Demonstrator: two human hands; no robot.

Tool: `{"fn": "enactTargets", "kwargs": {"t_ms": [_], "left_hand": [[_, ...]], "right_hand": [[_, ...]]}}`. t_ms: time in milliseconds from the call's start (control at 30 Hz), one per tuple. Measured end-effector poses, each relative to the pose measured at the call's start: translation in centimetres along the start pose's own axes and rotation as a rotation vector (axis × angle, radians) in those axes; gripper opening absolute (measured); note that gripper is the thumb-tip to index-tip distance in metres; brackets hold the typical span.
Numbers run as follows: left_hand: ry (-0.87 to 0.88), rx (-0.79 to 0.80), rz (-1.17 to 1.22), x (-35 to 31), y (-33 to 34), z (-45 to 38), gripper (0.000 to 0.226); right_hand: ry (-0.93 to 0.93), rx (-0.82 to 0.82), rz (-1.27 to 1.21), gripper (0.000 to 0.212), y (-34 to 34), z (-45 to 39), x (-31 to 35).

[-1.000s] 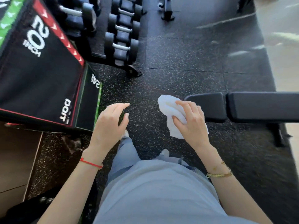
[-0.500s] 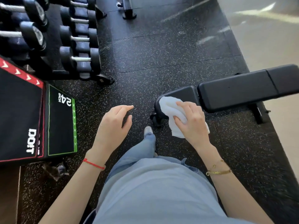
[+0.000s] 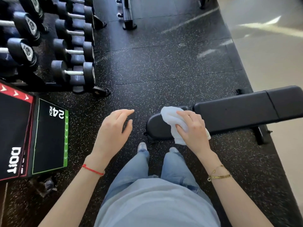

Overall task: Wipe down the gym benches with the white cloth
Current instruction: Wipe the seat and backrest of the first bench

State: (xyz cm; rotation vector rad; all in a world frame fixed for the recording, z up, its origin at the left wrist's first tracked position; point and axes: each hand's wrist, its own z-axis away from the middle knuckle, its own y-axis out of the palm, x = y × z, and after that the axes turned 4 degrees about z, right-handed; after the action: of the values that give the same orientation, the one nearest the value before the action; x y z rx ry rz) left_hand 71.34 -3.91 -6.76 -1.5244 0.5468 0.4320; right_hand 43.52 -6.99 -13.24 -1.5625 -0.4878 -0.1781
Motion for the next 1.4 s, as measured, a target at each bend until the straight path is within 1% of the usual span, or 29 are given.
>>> {"fn": "enactTargets", "kwargs": {"t_ms": [167, 300, 400, 500, 667, 833, 967, 1033, 1100, 1167, 1267, 1333, 1400], "left_hand": [[-0.091, -0.067, -0.013, -3.0, 3.5, -1.0, 0.034], [-0.155, -0.120, -0.011, -5.1, 7.7, -1.8, 0.035], [-0.178, -0.143, -0.017, -5.3, 11.0, -2.5, 0.036], [-0.201, -0.146, -0.024, -4.3, 14.5, -3.3, 0.037], [-0.210, -0.108, -0.048, -0.3, 21.4, -4.9, 0.036], [-0.219, -0.084, -0.078, 5.7, 30.0, -5.6, 0.036], [-0.198, -0.101, -0.118, 10.9, 36.7, -5.5, 0.035], [-0.181, -0.132, -0.118, 13.4, 39.5, -5.6, 0.035], [-0.152, -0.173, -0.126, 15.7, 41.9, -5.8, 0.036], [-0.113, -0.206, -0.148, 17.6, 44.1, -6.0, 0.036], [-0.059, -0.252, -0.163, 19.7, 46.7, -6.2, 0.037], [-0.036, -0.269, -0.159, 20.6, 48.0, -6.2, 0.038], [-0.041, -0.284, -0.151, 21.1, 48.7, -6.1, 0.039]], "right_hand": [[-0.074, 0.085, -0.015, 0.043, -1.7, -2.1, -4.5], [-0.147, 0.133, 0.007, 0.041, -2.3, -3.6, -8.6], [-0.202, 0.163, 0.027, 0.039, -1.1, -4.6, -11.6], [-0.209, 0.164, 0.015, 0.040, 1.6, -5.7, -14.3], [-0.225, 0.174, 0.013, 0.040, 9.1, -6.6, -18.1], [-0.262, 0.189, 0.013, 0.040, 19.4, -7.1, -21.0], [-0.312, 0.174, 0.029, 0.043, 27.7, -7.1, -22.6], [-0.359, 0.151, 0.082, 0.048, 31.3, -6.6, -23.3], [-0.465, 0.135, 0.202, 0.048, 34.5, -5.8, -24.1], [-0.549, 0.157, 0.221, 0.050, 36.7, -5.2, -25.3], [-0.601, 0.166, 0.152, 0.053, 37.9, -4.8, -26.5], [-0.601, 0.165, 0.118, 0.056, 37.8, -4.2, -27.4], [-0.558, 0.136, 0.121, 0.061, 37.4, -4.1, -28.8]]}}
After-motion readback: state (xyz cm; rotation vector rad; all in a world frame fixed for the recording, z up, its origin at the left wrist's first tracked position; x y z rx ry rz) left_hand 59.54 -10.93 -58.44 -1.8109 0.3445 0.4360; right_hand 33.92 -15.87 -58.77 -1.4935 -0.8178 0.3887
